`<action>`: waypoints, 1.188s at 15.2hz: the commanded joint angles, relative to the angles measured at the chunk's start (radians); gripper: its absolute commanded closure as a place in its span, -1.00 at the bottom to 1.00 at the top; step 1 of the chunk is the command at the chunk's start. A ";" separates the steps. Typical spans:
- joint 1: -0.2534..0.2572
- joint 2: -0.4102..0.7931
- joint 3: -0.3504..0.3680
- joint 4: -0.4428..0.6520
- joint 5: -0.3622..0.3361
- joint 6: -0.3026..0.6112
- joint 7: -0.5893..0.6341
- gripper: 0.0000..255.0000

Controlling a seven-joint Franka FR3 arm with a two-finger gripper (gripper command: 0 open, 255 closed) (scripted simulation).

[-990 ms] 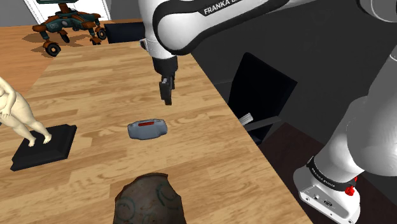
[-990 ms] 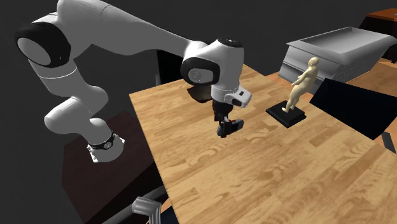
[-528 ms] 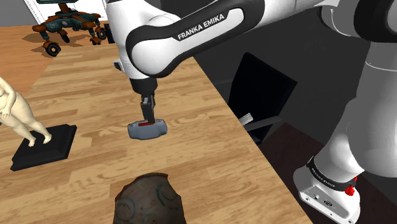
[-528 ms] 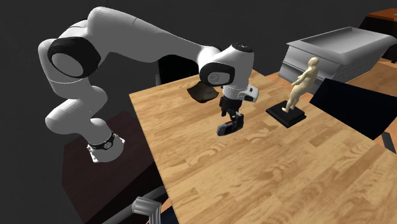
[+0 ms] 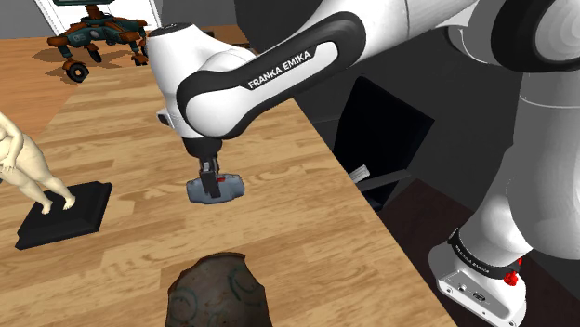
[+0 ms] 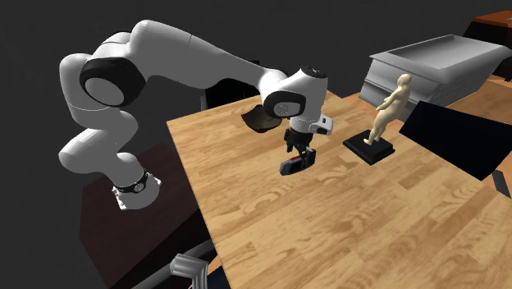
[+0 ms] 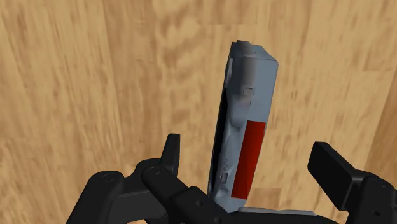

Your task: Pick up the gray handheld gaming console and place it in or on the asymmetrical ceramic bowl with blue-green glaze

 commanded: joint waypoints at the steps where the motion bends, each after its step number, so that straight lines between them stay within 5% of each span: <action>1: 0.001 0.015 -0.003 -0.013 -0.006 0.028 0.003 -1.00; 9: 0.001 0.015 -0.003 -0.013 -0.006 0.028 0.003 -1.00; 10: 0.001 0.015 -0.003 -0.013 -0.006 0.028 0.003 1.00; 18: 0.001 0.015 -0.003 -0.014 -0.006 0.028 0.003 1.00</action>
